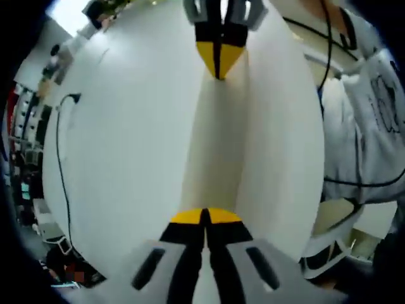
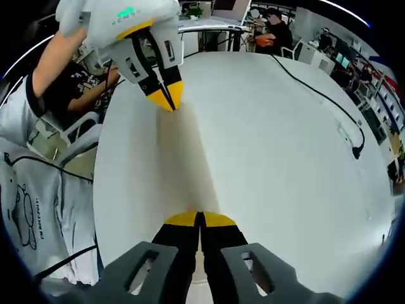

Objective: Arrange the utensils inside the cutlery case until each visible utensil rests in its matching compartment.

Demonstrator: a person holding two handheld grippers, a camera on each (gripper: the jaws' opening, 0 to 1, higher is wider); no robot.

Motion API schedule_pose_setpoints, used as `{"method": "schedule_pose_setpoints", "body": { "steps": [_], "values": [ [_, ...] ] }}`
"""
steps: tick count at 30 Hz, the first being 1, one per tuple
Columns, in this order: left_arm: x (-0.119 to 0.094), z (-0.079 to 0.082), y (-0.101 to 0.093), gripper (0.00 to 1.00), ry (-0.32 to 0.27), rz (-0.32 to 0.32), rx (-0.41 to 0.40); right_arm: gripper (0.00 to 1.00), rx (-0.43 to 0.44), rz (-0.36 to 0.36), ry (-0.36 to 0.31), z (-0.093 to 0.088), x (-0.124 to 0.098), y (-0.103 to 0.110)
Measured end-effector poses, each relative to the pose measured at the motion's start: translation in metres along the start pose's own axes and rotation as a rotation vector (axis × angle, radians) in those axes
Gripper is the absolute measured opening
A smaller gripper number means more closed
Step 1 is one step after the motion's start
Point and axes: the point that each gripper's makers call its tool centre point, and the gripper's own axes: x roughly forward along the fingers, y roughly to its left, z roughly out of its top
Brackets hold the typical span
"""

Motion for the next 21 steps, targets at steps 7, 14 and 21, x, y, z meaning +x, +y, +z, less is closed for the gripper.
{"method": "schedule_pose_setpoints", "body": {
  "steps": [7,14,21],
  "values": [
    [0.002,0.0007,-0.0007,0.0,-0.008,-0.028,-0.002,0.0,-0.004,-0.003,0.078,-0.001,0.0013,-0.0016],
    [0.0016,0.0009,-0.0027,0.0,0.056,0.028,0.018,0.0,0.006,-0.026,0.074,-0.0034,-0.0004,-0.0014],
    [-0.0001,-0.0005,-0.0008,0.0,0.066,-0.017,0.015,0.09,-0.116,0.054,-0.039,-0.0007,-0.0019,0.0072]
  ]
}}
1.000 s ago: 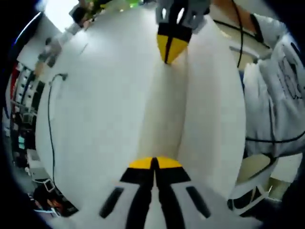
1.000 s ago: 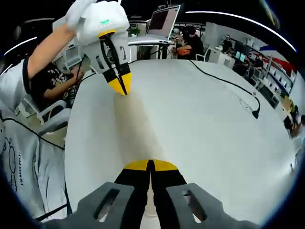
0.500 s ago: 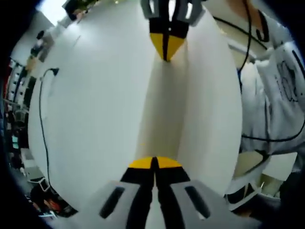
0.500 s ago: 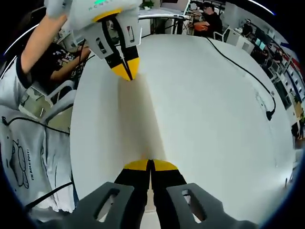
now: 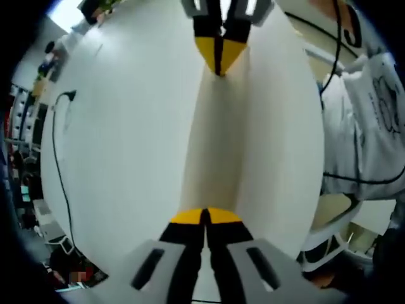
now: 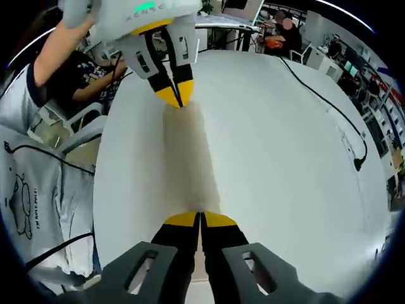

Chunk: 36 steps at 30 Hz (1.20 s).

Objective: Arrange the utensils inside the cutlery case until each visible utensil rests in its matching compartment.

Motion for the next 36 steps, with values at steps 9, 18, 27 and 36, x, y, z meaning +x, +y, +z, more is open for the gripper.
{"method": "schedule_pose_setpoints", "body": {
  "steps": [9,18,27,36],
  "values": [
    [-0.002,0.001,-0.004,0.0,-0.082,-0.017,-0.017,0.37,-0.112,-0.036,-0.123,-0.017,-0.015,-0.008],
    [-0.002,0.001,-0.002,0.0,-0.072,-0.003,0.02,0.48,-0.111,0.001,-0.031,-0.047,-0.005,-0.008],
    [-0.002,0.001,-0.001,0.0,-0.094,-0.006,0.022,0.42,-0.07,0.052,-0.059,-0.046,-0.004,-0.004],
    [-0.002,0.008,-0.006,0.01,-0.122,-0.024,0.029,0.42,-0.069,0.038,-0.082,-0.042,-0.014,-0.003]
  ]
}}
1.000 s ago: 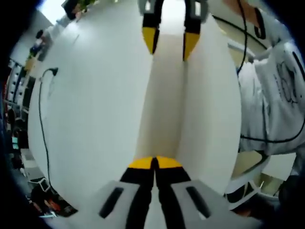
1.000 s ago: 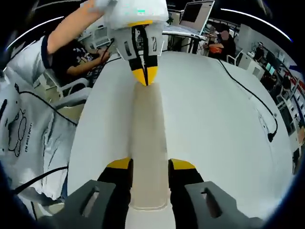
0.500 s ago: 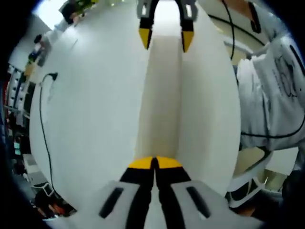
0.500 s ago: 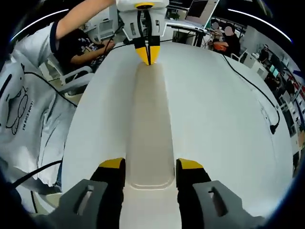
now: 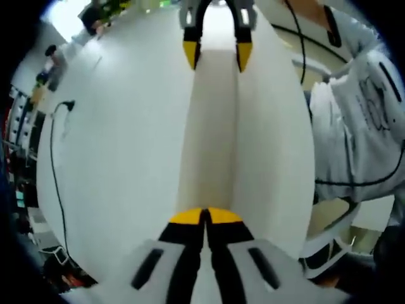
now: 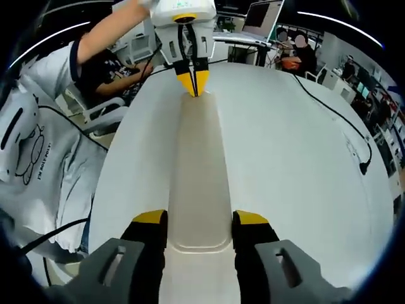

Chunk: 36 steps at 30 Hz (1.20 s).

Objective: Arrange the utensils inside the cutlery case until each visible utensil rests in its matching compartment.

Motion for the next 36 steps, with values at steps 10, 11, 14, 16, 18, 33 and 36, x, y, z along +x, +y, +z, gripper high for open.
{"method": "schedule_pose_setpoints", "body": {
  "steps": [10,11,14,16,18,33,36],
  "values": [
    [-0.009,-0.017,0.003,0.09,0.004,0.025,-0.033,0.42,0.016,0.015,0.0,-0.013,0.006,0.0],
    [-0.011,-0.02,0.003,0.09,0.005,0.022,-0.04,0.42,0.025,0.014,-0.013,-0.011,0.003,0.0],
    [-0.019,-0.014,0.002,0.09,-0.075,0.026,-0.076,0.42,0.017,-0.008,-0.038,-0.001,-0.003,-0.002],
    [-0.023,-0.014,0.003,0.09,-0.091,0.032,-0.075,0.38,0.002,-0.034,-0.036,0.009,-0.009,-0.005],
    [-0.024,-0.009,0.004,0.07,-0.113,0.057,-0.029,0.29,-0.026,-0.062,-0.056,0.027,-0.015,-0.008],
    [-0.002,-0.01,0.002,0.0,-0.044,0.008,-0.043,0.0,0.014,-0.057,-0.046,0.149,0.057,0.005],
    [0.005,-0.021,0.0,0.0,-0.068,-0.027,-0.016,0.0,-0.068,0.028,-0.025,0.167,0.082,0.014]
  ]
}}
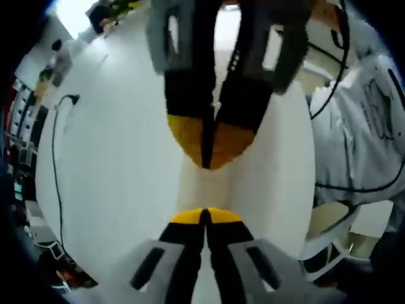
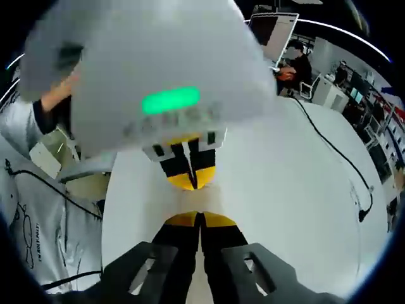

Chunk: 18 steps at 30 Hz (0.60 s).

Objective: Arrange the utensils inside the cutlery case until each visible utensil rests in its matching compartment.

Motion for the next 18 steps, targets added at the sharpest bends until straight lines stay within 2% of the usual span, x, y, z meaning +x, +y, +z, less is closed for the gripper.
{"method": "schedule_pose_setpoints", "body": {
  "steps": [1,2,3,4,6,7,8,9,10,11,13,16,17,18],
  "values": [
    [0.0,-0.02,0.01,0.0,0.03,-0.005,-0.048,0.0,0.078,-0.054,0.014,0.001,-0.003,-0.009],
    [-0.001,-0.02,0.011,0.0,0.01,-0.003,-0.122,0.0,0.136,-0.059,0.044,-0.006,-0.013,-0.008],
    [-0.008,-0.008,0.005,0.0,-0.004,0.001,-0.107,0.0,0.109,-0.046,0.041,-0.005,-0.01,-0.009],
    [-0.008,-0.006,0.004,0.0,-0.018,0.014,-0.07,0.0,0.115,-0.046,0.05,-0.008,-0.008,-0.012],
    [-0.011,0.003,0.003,0.0,-0.061,0.027,-0.102,0.0,0.175,0.027,0.05,-0.016,0.001,-0.001],
    [-0.013,0.002,0.002,0.0,-0.068,0.028,-0.098,0.0,0.202,-0.009,0.033,-0.018,0.005,-0.009],
    [-0.013,0.001,0.002,0.0,-0.08,0.03,-0.095,0.0,0.214,0.034,0.06,-0.027,0.014,-0.006],
    [-0.012,0.009,0.001,0.0,-0.104,0.023,-0.13,0.0,0.254,0.03,0.017,-0.021,0.012,-0.004],
    [-0.009,0.006,0.002,0.0,-0.074,0.038,-0.122,0.0,0.18,0.064,-0.031,-0.014,0.015,-0.003],
    [-0.008,0.002,0.0,0.0,-0.052,0.036,-0.093,0.0,0.234,0.06,-0.024,-0.016,0.016,-0.003],
    [-0.008,0.002,0.0,0.0,-0.039,0.047,-0.088,0.0,0.271,0.073,-0.024,-0.015,0.017,-0.003],
    [-0.008,0.007,0.002,0.0,-0.054,0.052,-0.085,0.0,0.246,0.07,-0.036,-0.015,0.017,-0.002],
    [-0.009,0.006,0.002,0.0,-0.048,0.056,-0.109,0.0,0.272,0.072,-0.05,-0.013,0.018,-0.003],
    [-0.01,0.004,0.004,0.0,0.002,0.08,-0.079,0.0,0.278,0.075,-0.059,-0.014,0.017,-0.003]
  ]
}}
